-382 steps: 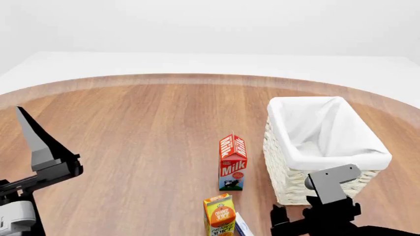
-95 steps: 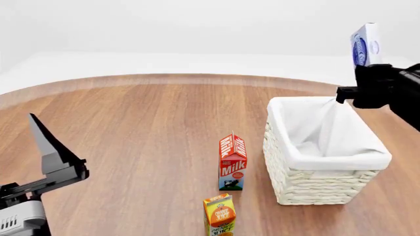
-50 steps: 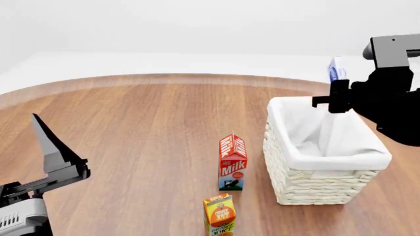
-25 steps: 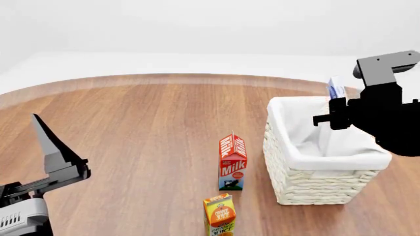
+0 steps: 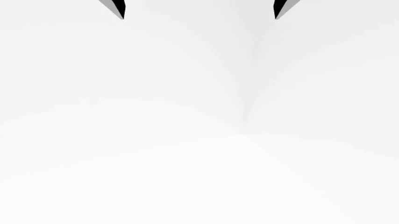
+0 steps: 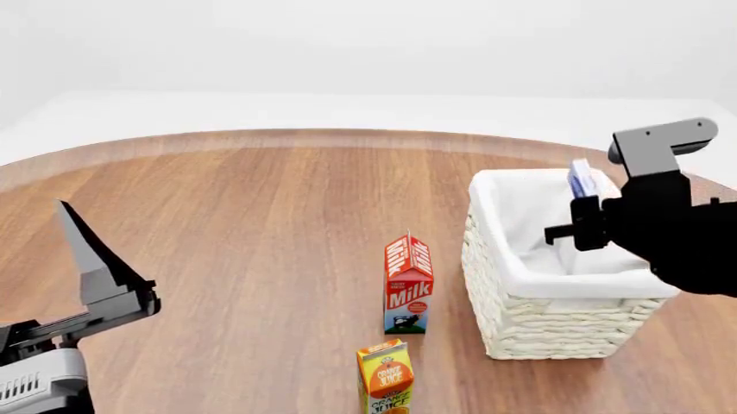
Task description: Pick up the cream cheese box and the butter, and put them in the basket.
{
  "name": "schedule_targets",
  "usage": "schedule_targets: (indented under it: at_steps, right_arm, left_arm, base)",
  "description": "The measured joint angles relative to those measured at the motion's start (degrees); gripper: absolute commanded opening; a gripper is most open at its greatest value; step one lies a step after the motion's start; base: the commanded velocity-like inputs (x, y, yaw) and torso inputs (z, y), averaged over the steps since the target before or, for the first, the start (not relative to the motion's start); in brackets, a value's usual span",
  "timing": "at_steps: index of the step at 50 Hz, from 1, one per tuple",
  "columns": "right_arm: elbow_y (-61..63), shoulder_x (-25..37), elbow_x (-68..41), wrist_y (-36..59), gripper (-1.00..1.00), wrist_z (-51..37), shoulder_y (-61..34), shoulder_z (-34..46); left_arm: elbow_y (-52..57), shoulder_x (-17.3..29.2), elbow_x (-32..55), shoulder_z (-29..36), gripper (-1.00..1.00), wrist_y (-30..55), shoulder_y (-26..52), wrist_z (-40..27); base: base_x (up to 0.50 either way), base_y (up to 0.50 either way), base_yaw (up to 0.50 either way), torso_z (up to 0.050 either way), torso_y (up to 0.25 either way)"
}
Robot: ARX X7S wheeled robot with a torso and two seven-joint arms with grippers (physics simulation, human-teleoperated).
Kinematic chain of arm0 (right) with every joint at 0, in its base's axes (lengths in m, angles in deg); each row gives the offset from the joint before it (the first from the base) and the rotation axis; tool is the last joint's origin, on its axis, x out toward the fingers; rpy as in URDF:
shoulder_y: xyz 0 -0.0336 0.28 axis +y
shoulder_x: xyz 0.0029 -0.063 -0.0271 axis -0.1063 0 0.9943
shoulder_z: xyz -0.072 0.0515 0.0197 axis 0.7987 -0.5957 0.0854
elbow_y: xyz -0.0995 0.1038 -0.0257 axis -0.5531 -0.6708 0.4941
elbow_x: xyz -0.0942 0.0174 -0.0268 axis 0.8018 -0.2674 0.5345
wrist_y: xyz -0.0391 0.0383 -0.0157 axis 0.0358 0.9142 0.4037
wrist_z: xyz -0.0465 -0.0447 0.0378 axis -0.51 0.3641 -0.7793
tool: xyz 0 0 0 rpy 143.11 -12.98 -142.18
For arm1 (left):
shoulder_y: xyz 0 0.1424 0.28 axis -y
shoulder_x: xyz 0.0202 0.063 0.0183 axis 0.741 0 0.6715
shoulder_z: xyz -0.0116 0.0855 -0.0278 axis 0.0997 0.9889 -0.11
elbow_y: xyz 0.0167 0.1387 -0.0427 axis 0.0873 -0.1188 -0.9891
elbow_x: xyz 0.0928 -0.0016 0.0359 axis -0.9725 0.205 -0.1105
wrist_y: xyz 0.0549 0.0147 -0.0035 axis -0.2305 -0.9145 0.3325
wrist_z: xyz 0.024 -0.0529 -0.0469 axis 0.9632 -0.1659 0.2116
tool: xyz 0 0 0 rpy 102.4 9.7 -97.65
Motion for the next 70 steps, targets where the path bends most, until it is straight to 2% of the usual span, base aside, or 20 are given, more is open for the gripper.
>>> schedule_targets:
  at_steps: [14, 15, 41, 60, 70]
  right_arm:
    - [-0.6, 0.0, 0.4, -0.7, -1.00, 0.3, 1.1, 0.5]
    - [-0.7, 0.0, 0.5, -0.7, 1.00, 0.4, 1.1, 0.6]
    - [2.2, 1.1, 0.6, -0.5, 1.00, 0.5, 1.0, 0.1]
    - [29.9, 9.6, -16.4, 1.8, 1.00, -11.3, 6.3, -8.6]
    - [44.5, 10.5, -26.8, 2.4, 1.00, -18.6, 6.9, -9.8]
  left_arm:
    - [-0.1, 0.1, 0.0, 0.1, 1.00, 0.0, 0.0, -0.2]
    - [-0.1, 0.2, 0.0, 0.2, 1.00, 0.0, 0.0, -0.2]
    - [0.0, 0.4, 0.0, 0.4, 1.00, 0.0, -0.1, -0.5]
    - [0.3, 0.6, -0.1, 0.4, 1.00, 0.0, -0.2, -0.8]
    - [0.7, 0.8, -0.1, 0.1, 1.00, 0.0, -0.4, -1.1]
  base:
    - [0.00, 0.00, 0.00, 0.000, 0.000]
    - [0.00, 0.00, 0.00, 0.000, 0.000]
    - [0.00, 0.00, 0.00, 0.000, 0.000]
    - [0.00, 0.00, 0.00, 0.000, 0.000]
    - [0.00, 0.00, 0.00, 0.000, 0.000]
